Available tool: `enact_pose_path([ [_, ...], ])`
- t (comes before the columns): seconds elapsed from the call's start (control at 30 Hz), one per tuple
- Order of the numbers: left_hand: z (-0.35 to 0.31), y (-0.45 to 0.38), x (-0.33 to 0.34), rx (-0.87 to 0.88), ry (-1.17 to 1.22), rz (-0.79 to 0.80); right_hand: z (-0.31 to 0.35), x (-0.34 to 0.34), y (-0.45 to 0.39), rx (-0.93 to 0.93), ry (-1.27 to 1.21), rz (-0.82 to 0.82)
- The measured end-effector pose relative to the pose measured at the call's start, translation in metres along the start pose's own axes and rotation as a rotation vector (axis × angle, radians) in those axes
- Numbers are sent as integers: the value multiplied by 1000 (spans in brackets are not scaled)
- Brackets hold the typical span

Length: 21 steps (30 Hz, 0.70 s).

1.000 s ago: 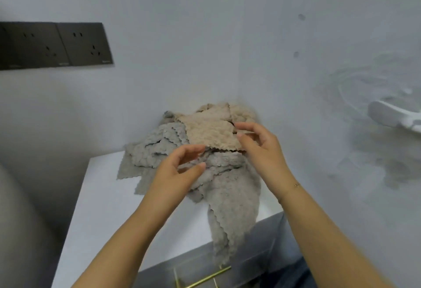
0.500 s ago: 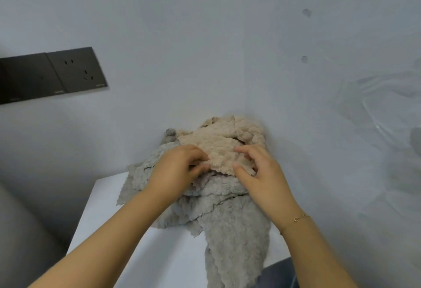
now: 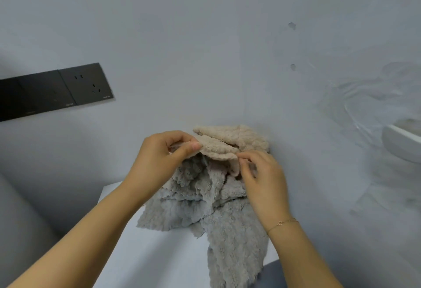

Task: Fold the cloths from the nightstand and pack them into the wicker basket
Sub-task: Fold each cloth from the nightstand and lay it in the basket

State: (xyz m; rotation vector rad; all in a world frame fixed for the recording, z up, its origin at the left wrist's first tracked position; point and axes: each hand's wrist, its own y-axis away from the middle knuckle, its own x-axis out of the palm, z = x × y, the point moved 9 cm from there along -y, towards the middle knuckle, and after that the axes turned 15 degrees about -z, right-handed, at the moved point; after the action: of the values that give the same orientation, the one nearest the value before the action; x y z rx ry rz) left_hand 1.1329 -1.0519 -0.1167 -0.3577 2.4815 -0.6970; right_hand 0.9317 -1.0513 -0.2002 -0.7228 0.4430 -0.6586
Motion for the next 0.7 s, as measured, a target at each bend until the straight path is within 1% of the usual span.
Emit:
enact_pose_path([
  [0.1, 8, -3, -13, -82, 82, -14, -2, -9, -3, 0, -1, -57],
  [0.2, 18, -2, -24, -120, 54, 2, -9, -12, -5, 4, 97, -105],
  [0.23, 23, 0, -26, -131, 22, 24, -16, -8, -6, 39, 118, -75],
  [0.33, 39, 9, -26, -144, -97, 73, -37, 8, -4, 243, 85, 51],
  [0.37, 42, 12, -24, -148, -127, 87, -41, 10, -3, 277, 81, 50],
  [0.43, 48, 20, -17, -164, -168, 162, -42, 9, -4, 322, 52, -12],
  [0.5, 53, 30, -8, -195, -158, 272, -33, 3, -9, 362, -66, -109],
  [0.53, 55, 33, -6, -199, -147, 292, -25, -2, -13, 365, -156, -154],
  [0.6, 55, 34, -10, -182, -124, 253, -5, -11, -21, 359, -329, -199],
  [0.7, 50, 28, -22, -166, -41, 134, 19, -19, -24, 342, -525, -169],
])
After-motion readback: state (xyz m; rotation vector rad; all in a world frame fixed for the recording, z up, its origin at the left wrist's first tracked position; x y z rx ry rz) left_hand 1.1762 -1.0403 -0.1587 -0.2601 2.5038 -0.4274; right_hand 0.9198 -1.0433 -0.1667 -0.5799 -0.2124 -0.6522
